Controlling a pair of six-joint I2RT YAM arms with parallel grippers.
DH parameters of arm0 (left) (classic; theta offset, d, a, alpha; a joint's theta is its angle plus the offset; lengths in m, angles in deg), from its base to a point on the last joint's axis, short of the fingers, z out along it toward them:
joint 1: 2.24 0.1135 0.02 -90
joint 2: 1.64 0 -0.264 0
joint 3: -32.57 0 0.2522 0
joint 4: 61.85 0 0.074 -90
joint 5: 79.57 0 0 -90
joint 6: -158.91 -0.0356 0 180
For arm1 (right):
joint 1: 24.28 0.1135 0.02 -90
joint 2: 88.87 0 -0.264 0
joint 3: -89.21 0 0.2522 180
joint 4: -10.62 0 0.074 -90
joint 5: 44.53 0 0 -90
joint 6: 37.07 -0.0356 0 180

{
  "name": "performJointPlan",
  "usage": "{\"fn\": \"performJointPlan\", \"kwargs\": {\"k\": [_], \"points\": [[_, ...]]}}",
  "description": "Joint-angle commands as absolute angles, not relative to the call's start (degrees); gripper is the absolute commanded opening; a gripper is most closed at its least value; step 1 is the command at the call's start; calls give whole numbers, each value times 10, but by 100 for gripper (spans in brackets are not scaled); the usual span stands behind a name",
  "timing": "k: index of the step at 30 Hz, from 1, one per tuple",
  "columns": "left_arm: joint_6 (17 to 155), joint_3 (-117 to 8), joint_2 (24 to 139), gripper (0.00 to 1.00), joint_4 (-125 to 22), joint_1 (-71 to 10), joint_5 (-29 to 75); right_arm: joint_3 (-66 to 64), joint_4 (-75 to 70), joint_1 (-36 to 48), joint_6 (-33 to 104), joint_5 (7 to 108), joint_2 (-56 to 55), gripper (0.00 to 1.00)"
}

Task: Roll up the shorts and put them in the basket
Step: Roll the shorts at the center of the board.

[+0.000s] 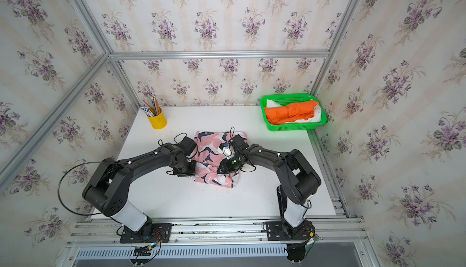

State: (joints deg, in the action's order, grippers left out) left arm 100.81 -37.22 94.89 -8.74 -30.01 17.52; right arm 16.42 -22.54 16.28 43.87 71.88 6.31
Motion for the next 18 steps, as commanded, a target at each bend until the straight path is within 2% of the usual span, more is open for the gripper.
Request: {"fn": "performJointPlan", "kwargs": {"k": [1,10,18], "points": [[987,-374,967,34,-90,-296,172,143,-295,210,513,517,30,48],[972,-373,973,34,-88,-287,191,142,-232,389,670,319,44,67],[963,-370,960,36,-83,-279,200,174,-138,408,776,257,119,77]]}}
